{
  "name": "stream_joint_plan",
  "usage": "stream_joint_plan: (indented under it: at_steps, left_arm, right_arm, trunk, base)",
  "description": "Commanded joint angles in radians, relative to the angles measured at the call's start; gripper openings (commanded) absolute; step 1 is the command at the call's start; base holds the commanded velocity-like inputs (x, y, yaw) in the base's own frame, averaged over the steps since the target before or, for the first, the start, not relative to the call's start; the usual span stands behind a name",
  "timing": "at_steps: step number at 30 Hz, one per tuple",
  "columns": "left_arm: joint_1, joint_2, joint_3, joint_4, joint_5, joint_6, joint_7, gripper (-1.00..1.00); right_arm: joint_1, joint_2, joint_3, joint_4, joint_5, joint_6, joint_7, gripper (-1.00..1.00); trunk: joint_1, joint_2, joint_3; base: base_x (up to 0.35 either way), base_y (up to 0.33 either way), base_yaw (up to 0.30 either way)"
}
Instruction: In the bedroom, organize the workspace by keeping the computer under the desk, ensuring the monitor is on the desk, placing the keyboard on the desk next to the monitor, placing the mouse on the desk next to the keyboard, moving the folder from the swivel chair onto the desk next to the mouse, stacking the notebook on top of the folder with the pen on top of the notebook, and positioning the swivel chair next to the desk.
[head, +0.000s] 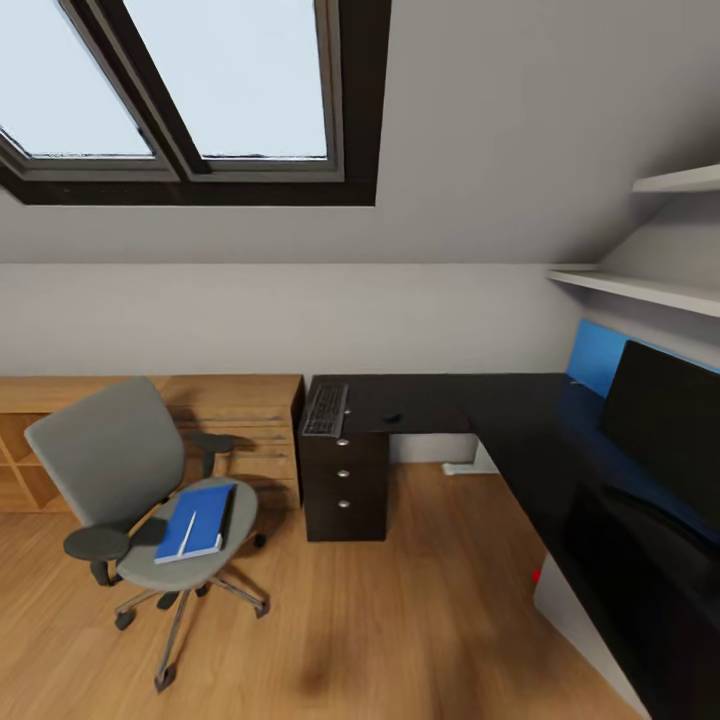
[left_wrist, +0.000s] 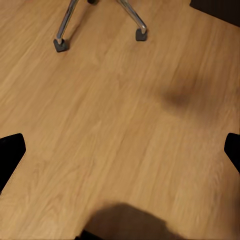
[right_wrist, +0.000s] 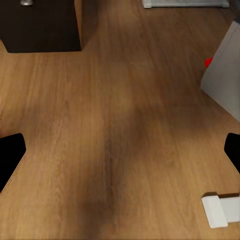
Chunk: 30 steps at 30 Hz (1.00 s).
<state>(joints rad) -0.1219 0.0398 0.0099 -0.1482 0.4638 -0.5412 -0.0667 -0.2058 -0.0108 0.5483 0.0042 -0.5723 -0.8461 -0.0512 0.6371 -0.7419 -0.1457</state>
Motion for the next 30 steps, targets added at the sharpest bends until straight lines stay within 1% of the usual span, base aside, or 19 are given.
stream_joint_plan:
  at_steps: [1, 12, 16, 21, 26, 30]
  left_arm:
    - [-0.001, 0.000, 0.001, 0.001, 0.007, -0.002, -0.007, 1.00]
    - [-0.001, 0.000, 0.001, 0.001, 0.007, -0.003, -0.007, 1.00]
    - [-0.001, 0.000, 0.001, 0.001, 0.007, -0.003, -0.007, 1.00]
    - [-0.001, 0.000, 0.001, 0.001, 0.007, -0.003, -0.007, 1.00]
    - [-0.001, 0.000, 0.001, 0.001, 0.007, -0.003, -0.007, 1.00]
    - [-0.001, 0.000, 0.001, 0.001, 0.007, -0.003, -0.007, 1.00]
  right_arm:
    - [-0.001, 0.000, 0.009, 0.000, -0.003, -0.002, -0.005, 1.00]
    - [-0.001, 0.000, 0.009, 0.000, -0.001, -0.003, -0.005, 1.00]
    - [0.000, 0.000, 0.009, 0.000, 0.000, -0.003, -0.004, 1.00]
    - [0.000, 0.000, 0.009, 0.000, 0.000, -0.002, -0.004, 1.00]
    - [0.000, 0.000, 0.012, 0.000, 0.003, -0.001, -0.004, 1.00]
    - [0.000, 0.000, 0.013, 0.000, 0.003, 0.004, -0.004, 1.00]
  trunk:
    - [0.001, -0.001, -0.002]
    - [0.001, -0.001, -0.002]
    - [0.001, -0.001, -0.002]
    - [0.001, -0.001, -0.002]
    - [0.001, -0.001, -0.002]
    - [0.001, -0.001, -0.002]
  base:
    - [0.317, 0.073, 0.000]
    - [0.330, 0.018, 0.000]
    - [0.313, 0.123, 0.000]
    - [0.155, 0.225, 0.000]
    - [0.284, 0.053, 0.000]
    - [0.164, 0.011, 0.000]
